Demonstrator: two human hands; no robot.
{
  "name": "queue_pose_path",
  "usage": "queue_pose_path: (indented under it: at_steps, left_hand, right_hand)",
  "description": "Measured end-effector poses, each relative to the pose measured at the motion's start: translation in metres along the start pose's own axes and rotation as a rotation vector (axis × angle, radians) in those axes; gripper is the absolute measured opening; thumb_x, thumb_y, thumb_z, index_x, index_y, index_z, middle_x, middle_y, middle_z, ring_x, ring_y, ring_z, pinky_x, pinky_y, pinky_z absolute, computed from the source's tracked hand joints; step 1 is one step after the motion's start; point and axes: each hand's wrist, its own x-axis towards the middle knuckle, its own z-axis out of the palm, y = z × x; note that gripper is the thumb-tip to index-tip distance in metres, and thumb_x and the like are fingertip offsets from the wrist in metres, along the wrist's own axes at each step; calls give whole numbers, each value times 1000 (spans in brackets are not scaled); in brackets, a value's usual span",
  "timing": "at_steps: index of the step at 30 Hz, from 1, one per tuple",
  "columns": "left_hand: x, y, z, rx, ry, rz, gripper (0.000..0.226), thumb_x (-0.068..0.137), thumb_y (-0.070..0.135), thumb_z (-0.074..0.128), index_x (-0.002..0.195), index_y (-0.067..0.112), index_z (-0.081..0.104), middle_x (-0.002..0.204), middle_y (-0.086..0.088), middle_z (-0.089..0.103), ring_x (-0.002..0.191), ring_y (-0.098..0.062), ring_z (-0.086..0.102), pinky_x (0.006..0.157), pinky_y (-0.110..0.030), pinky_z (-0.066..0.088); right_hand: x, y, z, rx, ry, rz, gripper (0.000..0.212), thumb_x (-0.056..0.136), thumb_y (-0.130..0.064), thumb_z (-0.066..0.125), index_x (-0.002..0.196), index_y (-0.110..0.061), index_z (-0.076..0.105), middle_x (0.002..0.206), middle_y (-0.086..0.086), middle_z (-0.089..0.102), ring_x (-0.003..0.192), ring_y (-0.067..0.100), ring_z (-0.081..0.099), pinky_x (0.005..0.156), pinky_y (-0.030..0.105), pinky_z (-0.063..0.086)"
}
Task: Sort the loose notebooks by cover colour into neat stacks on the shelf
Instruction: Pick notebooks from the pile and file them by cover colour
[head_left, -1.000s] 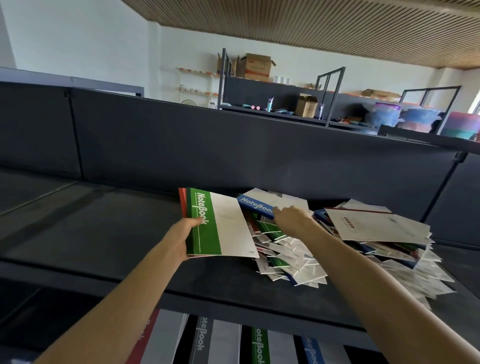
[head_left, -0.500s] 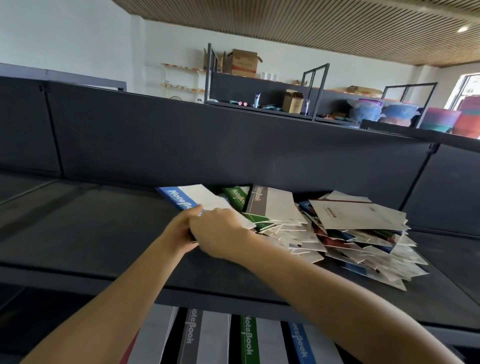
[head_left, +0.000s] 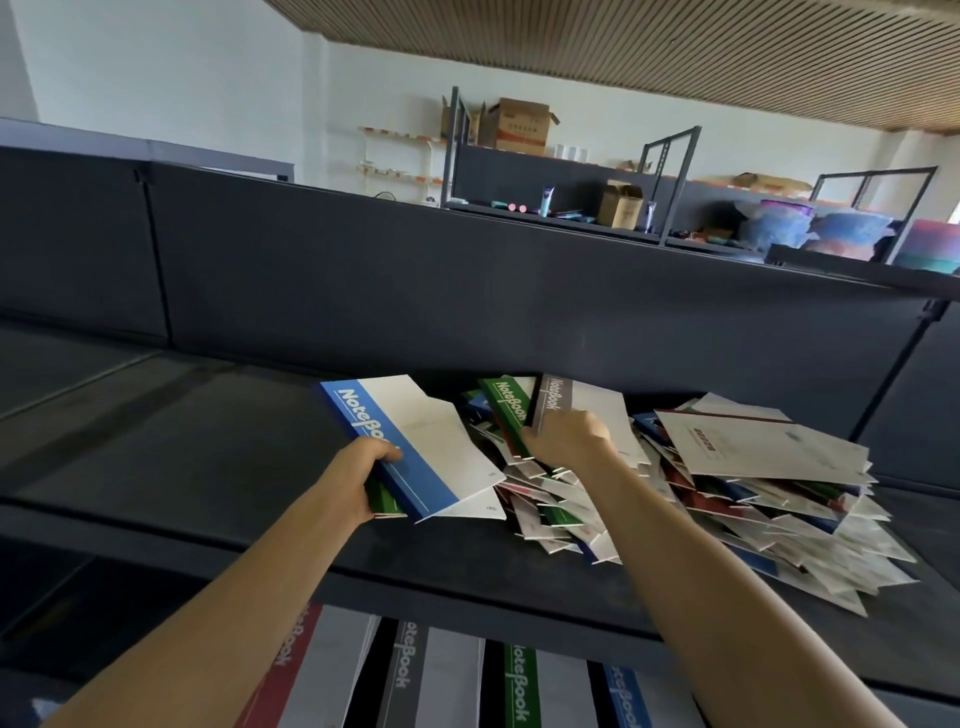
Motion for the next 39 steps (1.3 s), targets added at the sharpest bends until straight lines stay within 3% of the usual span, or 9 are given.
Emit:
queue_pose_path:
  at_steps: [6,9,14,21,26,30,33,35,39]
  left_hand:
    - [0,0,2,19,-21,-14,24,88,3,51,110,8,43,89,-11,54,78,-25,55,79,-42,44]
    - [-4,2,3,6,-79,0,21,88,4,50,108,9,45,90,-12,55,80,-26,57,70,-39,47]
    - [-5,7,-1,4,-120,27,3,94,12,48,97,12,47,88,-10,56,77,-24,57,61,-36,45]
    - [1,3,-1,18,-108,19,33,91,33,60,113,9,51,89,-9,62,75,-24,61,56,-36,47]
    - [3,-17,-13,47,-116,36,38,89,10,61,126,2,53,98,-15,65,77,-27,63,57,-33,48]
    - [-4,-25,-25,59,-128,9,39,86,10,64,124,4,54,100,-14,66,78,-25,64,57,-32,48]
    - [-14,-29,-29,76,-153,-16,36,88,12,63,122,5,55,89,-9,65,75,-24,63,59,-32,49]
    - [-25,-32,-31,99,-169,-12,35,88,10,62,122,5,54,88,-8,64,75,-23,62,61,-31,48]
    - [-54,-42,-43,184,-190,25,29,90,14,61,118,8,56,89,-4,63,75,-18,60,57,-27,44]
  right_hand:
    - [-10,4,-6,-189,126,-124,57,95,-56,35,114,-9,61,113,11,62,103,29,59,77,32,48]
    - [-10,5,-8,-319,160,-193,34,100,-27,41,127,-11,55,117,10,61,103,27,61,72,31,49]
    - [-18,4,-19,-160,189,-139,39,95,4,36,133,4,39,130,17,53,114,32,58,91,38,47]
    - [-101,-60,-16,-245,159,-428,42,95,-1,37,136,-4,33,124,19,58,110,38,59,81,41,48]
    - [-133,-76,-1,-84,113,-674,31,99,-21,39,128,-12,46,125,10,56,102,33,59,74,37,44]
    - [-140,-63,3,300,48,-388,32,99,-28,42,124,-13,54,126,10,59,112,28,56,90,38,47]
    - [-135,-53,11,423,-3,-83,42,95,-30,50,128,-4,47,125,13,57,110,29,55,84,34,46]
    - [-137,-51,16,648,-140,145,44,92,-31,56,124,-2,47,120,11,58,103,26,56,84,34,47]
    - [-163,-51,24,1179,-286,380,13,87,-17,64,91,-7,56,96,8,62,82,20,60,82,37,54]
